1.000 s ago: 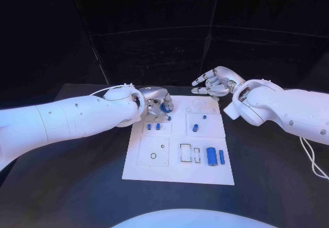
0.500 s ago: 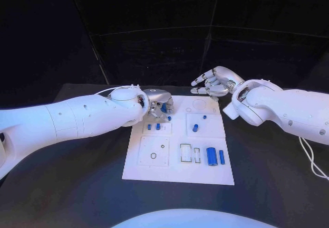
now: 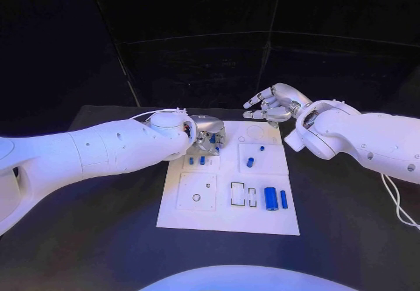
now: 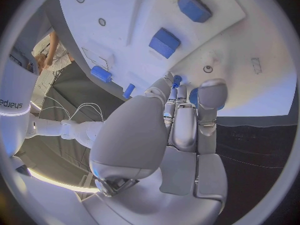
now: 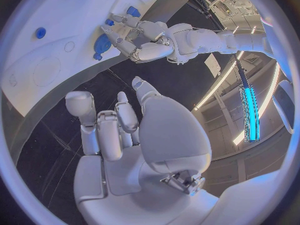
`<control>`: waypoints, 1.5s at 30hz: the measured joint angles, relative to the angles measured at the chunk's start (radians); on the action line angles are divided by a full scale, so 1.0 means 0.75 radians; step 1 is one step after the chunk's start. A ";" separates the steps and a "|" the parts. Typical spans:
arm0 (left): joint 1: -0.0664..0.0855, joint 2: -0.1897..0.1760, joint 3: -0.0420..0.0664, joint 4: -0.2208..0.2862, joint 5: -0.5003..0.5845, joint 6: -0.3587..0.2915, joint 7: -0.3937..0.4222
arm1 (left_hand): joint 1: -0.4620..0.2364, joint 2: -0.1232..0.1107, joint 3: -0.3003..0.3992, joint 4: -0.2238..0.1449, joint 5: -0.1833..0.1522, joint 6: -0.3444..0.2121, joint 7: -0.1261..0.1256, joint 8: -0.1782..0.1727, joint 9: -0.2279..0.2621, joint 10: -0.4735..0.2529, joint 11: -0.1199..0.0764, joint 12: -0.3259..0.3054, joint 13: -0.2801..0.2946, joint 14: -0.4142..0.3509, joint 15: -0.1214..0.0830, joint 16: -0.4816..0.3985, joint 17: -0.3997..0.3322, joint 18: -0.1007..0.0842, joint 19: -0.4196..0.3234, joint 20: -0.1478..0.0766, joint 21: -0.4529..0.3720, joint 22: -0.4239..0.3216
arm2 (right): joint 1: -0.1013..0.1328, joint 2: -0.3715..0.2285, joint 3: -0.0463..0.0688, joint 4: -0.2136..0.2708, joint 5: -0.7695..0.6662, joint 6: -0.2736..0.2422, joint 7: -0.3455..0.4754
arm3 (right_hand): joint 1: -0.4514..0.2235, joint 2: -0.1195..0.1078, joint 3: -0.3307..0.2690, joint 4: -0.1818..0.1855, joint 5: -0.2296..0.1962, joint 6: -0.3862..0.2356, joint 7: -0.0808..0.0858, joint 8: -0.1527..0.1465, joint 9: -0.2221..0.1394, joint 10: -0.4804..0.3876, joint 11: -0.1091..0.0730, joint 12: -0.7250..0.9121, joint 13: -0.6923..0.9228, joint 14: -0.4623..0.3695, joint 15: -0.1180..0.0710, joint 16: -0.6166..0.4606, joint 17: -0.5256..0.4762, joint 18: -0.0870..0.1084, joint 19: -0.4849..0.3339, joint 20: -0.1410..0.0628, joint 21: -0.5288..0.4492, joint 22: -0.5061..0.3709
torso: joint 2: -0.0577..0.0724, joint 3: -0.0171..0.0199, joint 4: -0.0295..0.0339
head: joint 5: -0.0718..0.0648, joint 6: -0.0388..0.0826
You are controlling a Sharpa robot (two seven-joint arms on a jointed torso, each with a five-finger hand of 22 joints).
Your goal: Assemble the parts on the task board
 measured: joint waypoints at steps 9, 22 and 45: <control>0.000 0.022 0.005 -0.026 -0.018 0.018 -0.013 | 0.006 0.006 0.033 -0.001 0.000 0.019 0.000 -0.008 -0.002 0.024 -0.005 -0.023 -0.001 -0.005 -0.005 0.000 -0.008 0.000 0.009 0.000 0.031 0.037 | 0.000 0.002 0.000 -0.001 0.000 0.000 0.000 | 0.000 0.000 0.000 0.000 0.000 0.000 0.000 0.000 0.000 0.000 0.000 0.000 0.000 0.000 0.000 0.000 0.000 0.000 0.000 0.000 0.000 0.000 | 0.000 -0.0001 0.0000 | -0.001 -0.002; -0.002 0.024 0.007 -0.031 -0.025 0.024 -0.023 | 0.006 0.006 0.060 -0.002 0.000 0.033 0.006 -0.019 -0.005 0.043 0.000 -0.033 -0.005 -0.005 -0.005 0.000 -0.011 -0.020 0.017 0.000 0.089 0.097 | 0.000 0.002 0.000 -0.002 0.000 0.000 0.000 | 0.000 0.000 0.000 0.000 0.000 0.000 0.000 0.000 0.000 0.000 0.000 0.000 0.000 0.000 0.000 0.000 0.000 0.000 0.000 0.000 0.000 0.000 | -0.001 -0.0003 0.0001 | -0.004 -0.004; -0.014 -0.053 0.002 0.034 -0.030 -0.087 0.011 | 0.011 0.010 0.234 -0.051 0.001 0.148 0.015 -0.014 0.004 0.196 -0.005 -0.077 0.002 -0.003 0.008 0.017 -0.031 -0.061 0.044 0.023 0.296 0.333 | -0.001 0.003 0.000 -0.003 0.000 0.000 0.001 | 0.000 0.000 0.000 0.000 0.000 0.000 0.000 0.000 0.000 0.000 0.000 0.000 0.001 0.000 0.000 0.000 0.000 0.000 0.000 0.000 0.000 0.000 | -0.001 -0.0013 0.0026 | -0.004 0.005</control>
